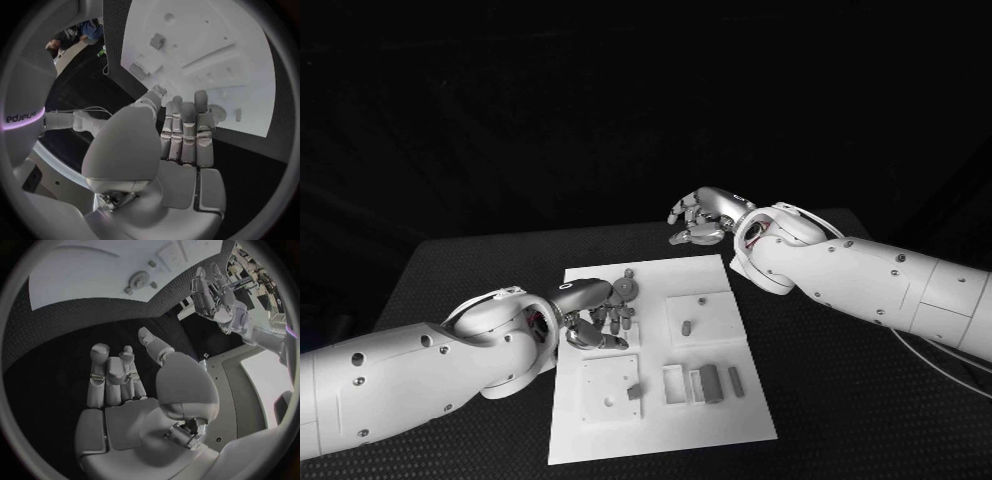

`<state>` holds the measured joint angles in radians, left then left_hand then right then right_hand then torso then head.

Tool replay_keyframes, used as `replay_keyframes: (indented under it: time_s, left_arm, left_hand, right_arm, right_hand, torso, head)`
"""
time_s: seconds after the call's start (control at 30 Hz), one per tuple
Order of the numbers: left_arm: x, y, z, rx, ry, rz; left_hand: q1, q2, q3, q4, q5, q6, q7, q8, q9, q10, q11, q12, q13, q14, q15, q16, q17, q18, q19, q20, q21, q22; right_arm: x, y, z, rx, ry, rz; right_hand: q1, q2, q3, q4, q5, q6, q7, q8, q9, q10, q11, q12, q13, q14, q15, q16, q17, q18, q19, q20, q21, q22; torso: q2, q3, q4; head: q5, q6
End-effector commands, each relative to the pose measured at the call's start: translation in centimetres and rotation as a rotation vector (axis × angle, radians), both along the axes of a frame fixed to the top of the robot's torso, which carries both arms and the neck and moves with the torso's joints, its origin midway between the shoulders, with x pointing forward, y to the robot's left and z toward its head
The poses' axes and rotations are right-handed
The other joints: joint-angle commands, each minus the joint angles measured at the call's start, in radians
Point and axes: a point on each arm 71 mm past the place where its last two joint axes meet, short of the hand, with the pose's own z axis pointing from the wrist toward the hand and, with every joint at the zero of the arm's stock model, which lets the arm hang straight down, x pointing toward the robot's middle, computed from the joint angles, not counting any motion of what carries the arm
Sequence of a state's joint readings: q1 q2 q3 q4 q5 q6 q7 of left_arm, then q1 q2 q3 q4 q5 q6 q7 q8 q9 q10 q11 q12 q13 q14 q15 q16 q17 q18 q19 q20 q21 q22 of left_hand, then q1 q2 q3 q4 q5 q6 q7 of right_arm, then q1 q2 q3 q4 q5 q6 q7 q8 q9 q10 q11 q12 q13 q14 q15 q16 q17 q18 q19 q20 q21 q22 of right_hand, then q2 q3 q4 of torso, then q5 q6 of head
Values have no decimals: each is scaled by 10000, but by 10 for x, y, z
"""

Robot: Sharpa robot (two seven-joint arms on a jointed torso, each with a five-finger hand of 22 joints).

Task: Assemble the parts on the task board

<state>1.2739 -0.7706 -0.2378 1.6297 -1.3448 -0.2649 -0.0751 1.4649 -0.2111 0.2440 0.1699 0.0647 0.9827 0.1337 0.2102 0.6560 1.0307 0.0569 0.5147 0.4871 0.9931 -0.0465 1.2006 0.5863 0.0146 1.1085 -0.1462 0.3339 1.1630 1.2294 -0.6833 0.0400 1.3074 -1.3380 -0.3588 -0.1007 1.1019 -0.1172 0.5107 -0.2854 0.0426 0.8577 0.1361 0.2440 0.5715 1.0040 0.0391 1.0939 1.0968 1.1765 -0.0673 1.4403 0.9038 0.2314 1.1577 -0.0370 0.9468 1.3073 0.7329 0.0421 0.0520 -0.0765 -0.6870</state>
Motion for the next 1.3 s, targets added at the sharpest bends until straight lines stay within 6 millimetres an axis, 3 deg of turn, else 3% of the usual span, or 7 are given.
replay_keyframes:
  time_s: [0.03, 0.37, 0.57, 0.8, 1.1, 1.2, 1.3]
  left_arm:
    - [-12, -11, 0, 460, -665, -977]
    - [-29, -25, -8, 965, 99, -1375]
    - [-33, -29, -16, 1672, 172, -2359]
    - [-37, -32, -20, 2548, 116, -3198]
    - [-34, -26, -30, 3067, 1285, -3516]
    - [-34, -27, -31, 3168, 1227, -3585]
    - [-31, -28, -31, 3172, 1114, -3579]
  left_hand:
    - [-133, -126, -50, 49, -60, 85, -5, 41, -55, 41, 22, 29, -42, -82, -9, 23, -34, 118, -10, 21, -70, 16]
    - [-470, -193, -455, 483, -49, 196, -39, 33, -210, 118, -28, 79, -173, 7, -65, 177, -100, 151, 152, -45, -71, 148]
    - [789, 176, 27, -59, 71, 18, -138, -108, -400, -299, 143, -442, -576, -157, 92, 156, -212, 145, 5, 88, -247, 197]
    - [1115, 302, 404, -751, 49, -254, -329, -281, -603, -700, 259, -900, -927, -445, 213, 105, -309, 111, -211, 220, -467, 205]
    - [267, 571, 1422, -2584, -57, -684, -433, -489, -1060, -1034, 405, -1009, -1142, -792, 369, 103, -478, 68, -318, 369, -813, 231]
    - [-543, 498, 2052, -3396, -113, -926, -504, -542, -1233, -1295, 468, -986, -1150, -973, 436, 131, -517, 92, -389, 425, -892, 340]
    - [-1351, 715, 2482, -4436, -156, -1031, -542, -445, -1296, -1394, 471, -805, -1065, -1002, 441, 228, -538, 141, -355, 447, -889, 526]
  right_arm:
    - [0, -1, -1, -58, 77, 114]
    - [0, -1, -2, -86, 130, 128]
    - [0, 0, -4, -107, 195, 152]
    - [0, -1, -5, -116, 231, 147]
    - [0, 0, -6, -112, 294, 164]
    - [0, -1, -7, -113, 298, 151]
    - [0, 0, -7, -110, 299, 163]
  right_hand:
    - [33, 21, -77, -10, 56, -165, 200, -46, 8, -6, 38, 67, -15, -47, 11, -29, 11, 304, -5, -76, -53, 66]
    - [23, 25, -83, -6, 56, -165, 201, -48, 8, -7, 39, 70, -19, -47, 12, -29, 11, 304, -4, -74, -55, 67]
    - [4, 28, -92, 1, 56, -165, 203, -50, 9, -8, 40, 74, -24, -47, 14, -28, 11, 304, -2, -72, -57, 68]
    - [-14, 31, -100, 7, 56, -164, 204, -51, 9, -9, 41, 78, -29, -47, 15, -28, 11, 304, 0, -69, -60, 68]
    - [-28, 35, -106, 11, 56, -165, 204, -53, 9, -10, 42, 80, -32, -47, 15, -27, 11, 304, 1, -68, -62, 68]
    - [-35, 35, -109, 12, 56, -165, 205, -54, 9, -10, 42, 82, -34, -47, 16, -27, 11, 304, 2, -67, -62, 68]
    - [-38, 35, -110, 13, 56, -166, 205, -54, 9, -10, 42, 83, -35, -46, 16, -27, 11, 304, 3, -67, -63, 69]
  torso:
    - [0, 2, 1]
    - [13, 9, -8]
    - [21, 10, -9]
    - [25, 3, -24]
    - [19, 10, -28]
    - [22, 11, -23]
    - [22, 17, -9]
  head:
    - [-1, -17]
    - [-23, -39]
    - [-17, -55]
    - [-35, -73]
    - [-84, -130]
    - [-100, -140]
    - [-105, -179]
